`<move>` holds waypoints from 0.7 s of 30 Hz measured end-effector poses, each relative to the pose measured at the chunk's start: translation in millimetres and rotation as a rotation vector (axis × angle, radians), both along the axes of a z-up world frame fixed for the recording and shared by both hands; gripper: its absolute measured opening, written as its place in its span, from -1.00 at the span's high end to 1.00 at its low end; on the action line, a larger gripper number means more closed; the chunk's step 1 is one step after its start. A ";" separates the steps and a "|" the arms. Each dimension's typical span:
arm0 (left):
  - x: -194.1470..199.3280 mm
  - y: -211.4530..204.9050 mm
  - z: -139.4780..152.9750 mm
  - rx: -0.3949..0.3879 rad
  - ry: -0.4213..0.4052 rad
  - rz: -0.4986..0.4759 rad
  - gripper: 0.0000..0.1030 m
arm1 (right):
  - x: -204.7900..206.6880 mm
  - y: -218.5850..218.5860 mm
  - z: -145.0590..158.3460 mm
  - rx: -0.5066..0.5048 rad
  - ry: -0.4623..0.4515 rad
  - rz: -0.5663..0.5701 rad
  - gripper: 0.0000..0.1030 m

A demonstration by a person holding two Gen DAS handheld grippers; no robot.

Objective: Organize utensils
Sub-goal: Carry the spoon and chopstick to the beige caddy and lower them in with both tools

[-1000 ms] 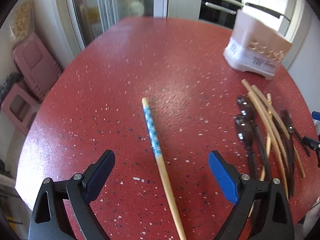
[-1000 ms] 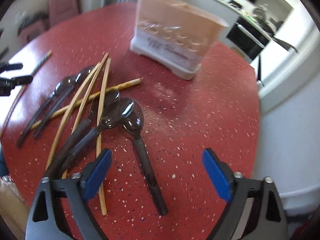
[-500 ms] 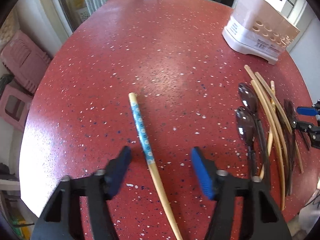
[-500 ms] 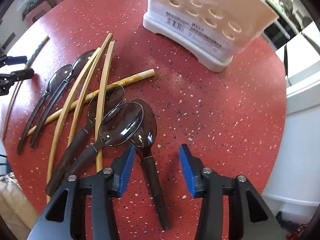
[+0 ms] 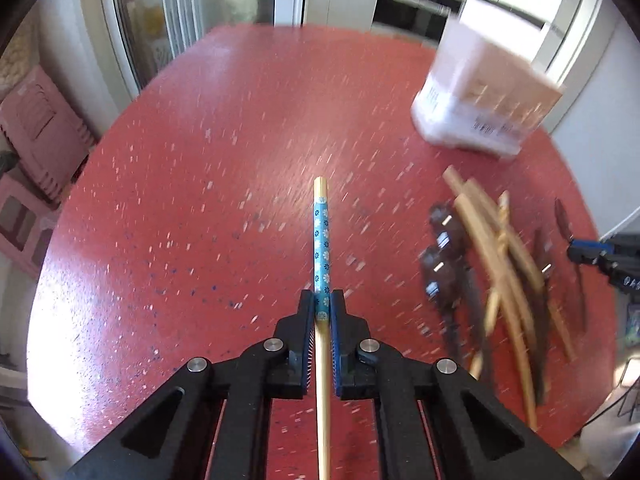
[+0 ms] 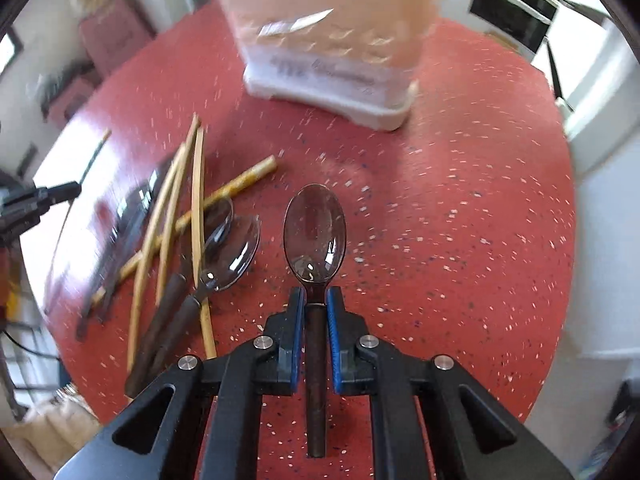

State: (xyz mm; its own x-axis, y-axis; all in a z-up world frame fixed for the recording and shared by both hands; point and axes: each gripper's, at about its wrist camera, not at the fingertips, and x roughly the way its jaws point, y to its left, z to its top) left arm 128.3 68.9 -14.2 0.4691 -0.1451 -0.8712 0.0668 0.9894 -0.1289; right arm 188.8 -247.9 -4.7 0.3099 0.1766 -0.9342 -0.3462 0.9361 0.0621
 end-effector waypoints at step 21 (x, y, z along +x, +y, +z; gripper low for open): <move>74.8 -41.4 205.4 -0.258 -0.520 -0.045 0.28 | 41.0 -8.9 139.0 0.353 -0.421 -0.153 0.76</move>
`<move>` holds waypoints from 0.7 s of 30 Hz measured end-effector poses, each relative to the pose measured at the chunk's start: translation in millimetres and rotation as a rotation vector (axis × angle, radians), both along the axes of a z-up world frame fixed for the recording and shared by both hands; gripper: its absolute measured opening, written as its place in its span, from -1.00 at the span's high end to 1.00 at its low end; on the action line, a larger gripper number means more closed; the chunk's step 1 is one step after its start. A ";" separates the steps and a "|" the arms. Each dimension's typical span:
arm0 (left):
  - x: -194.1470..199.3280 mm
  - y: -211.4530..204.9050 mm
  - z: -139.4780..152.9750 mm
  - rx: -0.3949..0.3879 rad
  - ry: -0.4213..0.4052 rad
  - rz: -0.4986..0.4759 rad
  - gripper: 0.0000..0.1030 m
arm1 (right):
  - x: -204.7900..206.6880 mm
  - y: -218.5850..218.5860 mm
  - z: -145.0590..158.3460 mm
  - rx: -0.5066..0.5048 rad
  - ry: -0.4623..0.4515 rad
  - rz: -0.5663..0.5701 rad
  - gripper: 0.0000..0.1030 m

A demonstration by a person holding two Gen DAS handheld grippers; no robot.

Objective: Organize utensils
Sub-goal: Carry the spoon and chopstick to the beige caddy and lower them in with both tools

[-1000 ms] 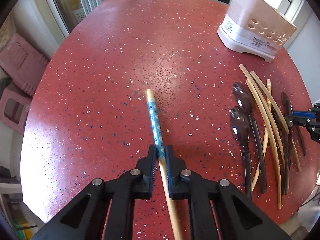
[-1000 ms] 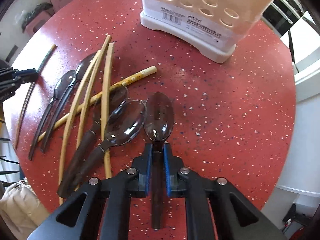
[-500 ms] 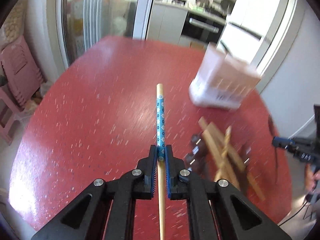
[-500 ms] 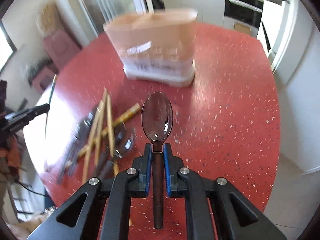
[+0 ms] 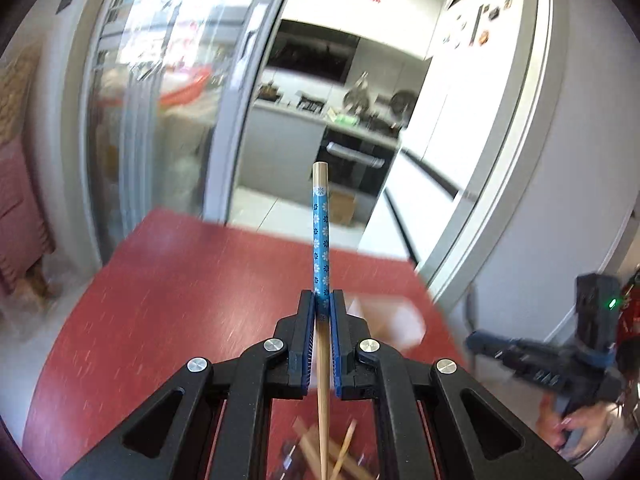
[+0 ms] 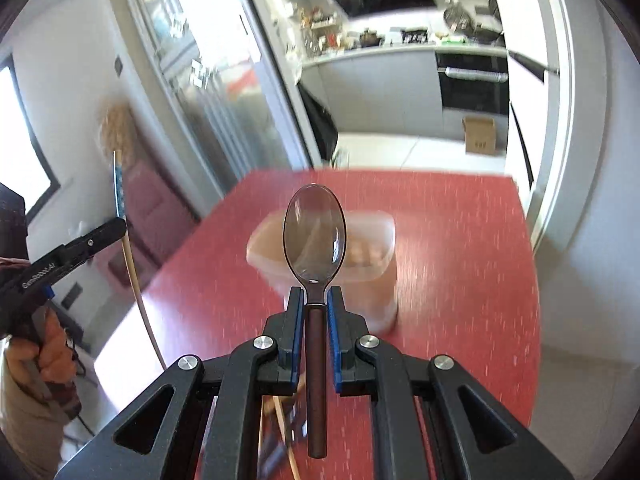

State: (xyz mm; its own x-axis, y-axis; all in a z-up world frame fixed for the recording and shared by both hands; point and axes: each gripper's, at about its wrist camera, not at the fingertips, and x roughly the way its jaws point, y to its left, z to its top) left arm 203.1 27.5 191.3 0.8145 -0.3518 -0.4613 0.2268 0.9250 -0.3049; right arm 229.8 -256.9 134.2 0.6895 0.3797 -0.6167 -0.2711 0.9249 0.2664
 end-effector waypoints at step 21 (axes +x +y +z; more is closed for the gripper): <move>117.6 -64.6 -52.8 0.056 -0.171 0.034 0.28 | 97.6 43.8 -16.9 -0.027 -0.242 -0.087 0.76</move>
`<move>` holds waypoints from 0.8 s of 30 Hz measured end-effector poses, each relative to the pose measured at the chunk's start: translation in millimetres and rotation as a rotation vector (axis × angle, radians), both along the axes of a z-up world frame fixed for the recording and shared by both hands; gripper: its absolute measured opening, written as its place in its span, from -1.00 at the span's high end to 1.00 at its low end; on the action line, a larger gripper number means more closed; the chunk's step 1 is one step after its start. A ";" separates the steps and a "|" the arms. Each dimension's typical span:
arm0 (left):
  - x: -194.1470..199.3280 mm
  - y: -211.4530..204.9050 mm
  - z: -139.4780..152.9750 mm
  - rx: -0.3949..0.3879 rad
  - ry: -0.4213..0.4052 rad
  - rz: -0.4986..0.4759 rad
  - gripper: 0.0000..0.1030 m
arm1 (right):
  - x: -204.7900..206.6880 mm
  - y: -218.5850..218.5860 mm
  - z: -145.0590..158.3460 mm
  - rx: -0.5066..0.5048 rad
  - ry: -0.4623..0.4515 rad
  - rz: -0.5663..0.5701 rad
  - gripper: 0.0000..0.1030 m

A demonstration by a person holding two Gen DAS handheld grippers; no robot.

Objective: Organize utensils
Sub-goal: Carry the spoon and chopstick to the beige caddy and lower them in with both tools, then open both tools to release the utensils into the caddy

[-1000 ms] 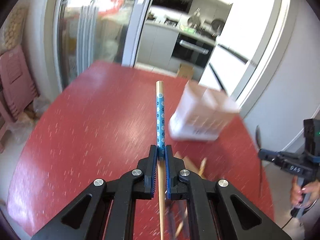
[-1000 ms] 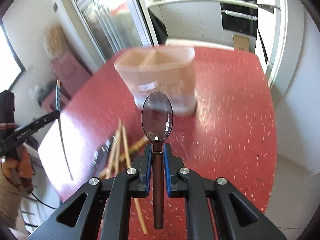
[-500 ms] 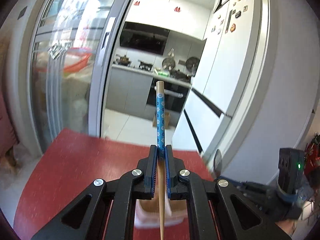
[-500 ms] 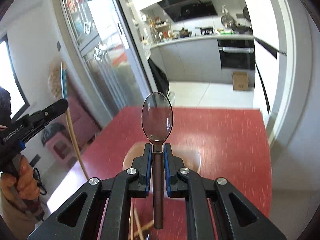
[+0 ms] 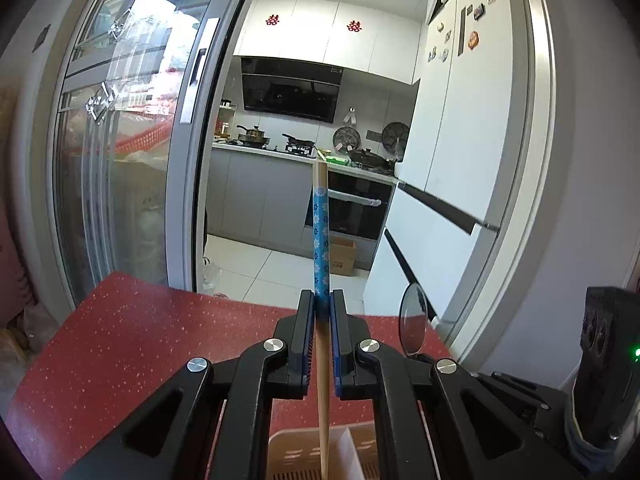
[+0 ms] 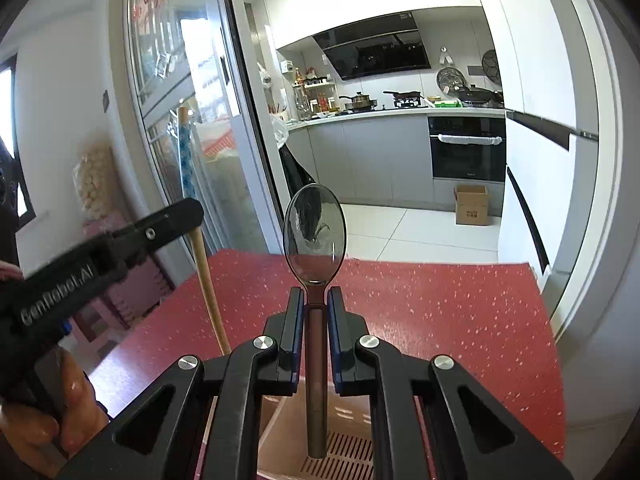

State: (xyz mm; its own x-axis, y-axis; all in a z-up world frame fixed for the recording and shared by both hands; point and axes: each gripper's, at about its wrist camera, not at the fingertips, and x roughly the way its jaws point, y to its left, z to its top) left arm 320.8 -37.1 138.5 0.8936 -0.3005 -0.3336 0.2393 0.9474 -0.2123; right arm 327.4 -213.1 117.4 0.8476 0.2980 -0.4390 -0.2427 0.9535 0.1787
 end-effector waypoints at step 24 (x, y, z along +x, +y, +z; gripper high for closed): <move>-37.4 -1.3 -49.3 0.147 0.118 0.048 0.28 | -13.1 2.1 -37.9 -0.006 0.092 0.029 0.18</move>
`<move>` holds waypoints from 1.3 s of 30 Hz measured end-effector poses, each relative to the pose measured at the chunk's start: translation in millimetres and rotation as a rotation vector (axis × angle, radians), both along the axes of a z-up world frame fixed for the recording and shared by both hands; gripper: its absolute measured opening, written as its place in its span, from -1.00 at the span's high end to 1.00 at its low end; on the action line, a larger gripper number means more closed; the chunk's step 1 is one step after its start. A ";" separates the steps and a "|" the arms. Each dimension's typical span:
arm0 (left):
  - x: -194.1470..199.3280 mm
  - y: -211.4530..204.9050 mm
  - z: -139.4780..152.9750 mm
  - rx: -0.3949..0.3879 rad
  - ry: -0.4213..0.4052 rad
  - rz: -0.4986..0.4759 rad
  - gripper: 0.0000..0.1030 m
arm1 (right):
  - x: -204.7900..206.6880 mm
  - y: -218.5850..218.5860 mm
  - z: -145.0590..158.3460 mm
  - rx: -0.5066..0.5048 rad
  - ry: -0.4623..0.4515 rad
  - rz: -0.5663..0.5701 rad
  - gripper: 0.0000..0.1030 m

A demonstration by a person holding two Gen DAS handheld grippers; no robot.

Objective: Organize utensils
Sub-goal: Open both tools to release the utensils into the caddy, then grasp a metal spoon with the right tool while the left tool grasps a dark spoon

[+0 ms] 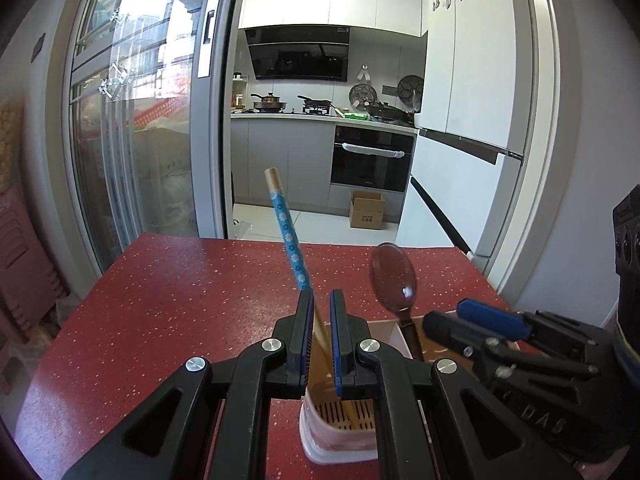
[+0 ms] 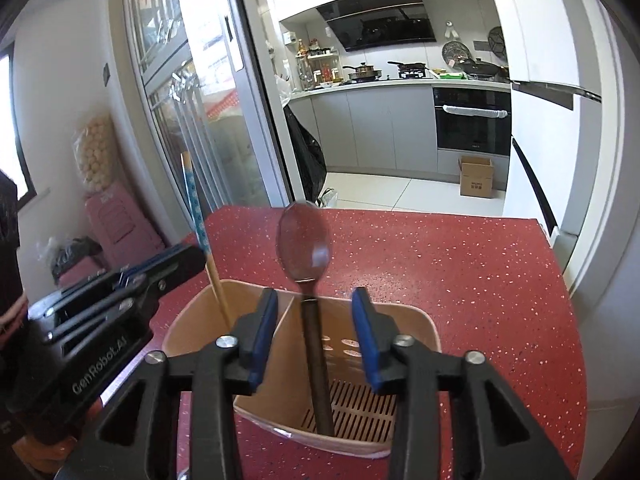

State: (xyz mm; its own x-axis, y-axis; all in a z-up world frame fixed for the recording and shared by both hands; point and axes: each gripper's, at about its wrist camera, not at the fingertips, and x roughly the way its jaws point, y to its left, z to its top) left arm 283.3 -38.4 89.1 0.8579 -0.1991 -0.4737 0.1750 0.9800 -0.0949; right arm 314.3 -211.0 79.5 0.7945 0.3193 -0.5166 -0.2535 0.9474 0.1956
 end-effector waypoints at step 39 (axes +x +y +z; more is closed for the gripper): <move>-165.6 57.4 -139.2 -0.015 0.501 0.048 -1.00 | -159.5 -42.7 -127.7 0.367 0.572 0.031 -0.10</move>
State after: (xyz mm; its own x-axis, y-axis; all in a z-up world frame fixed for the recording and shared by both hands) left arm 117.7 19.0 -50.0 0.5344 -0.1753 -0.8268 0.0595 0.9836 -0.1701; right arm 154.8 -253.7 -48.2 0.4160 0.5727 -0.7064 -0.0406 0.7877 0.6147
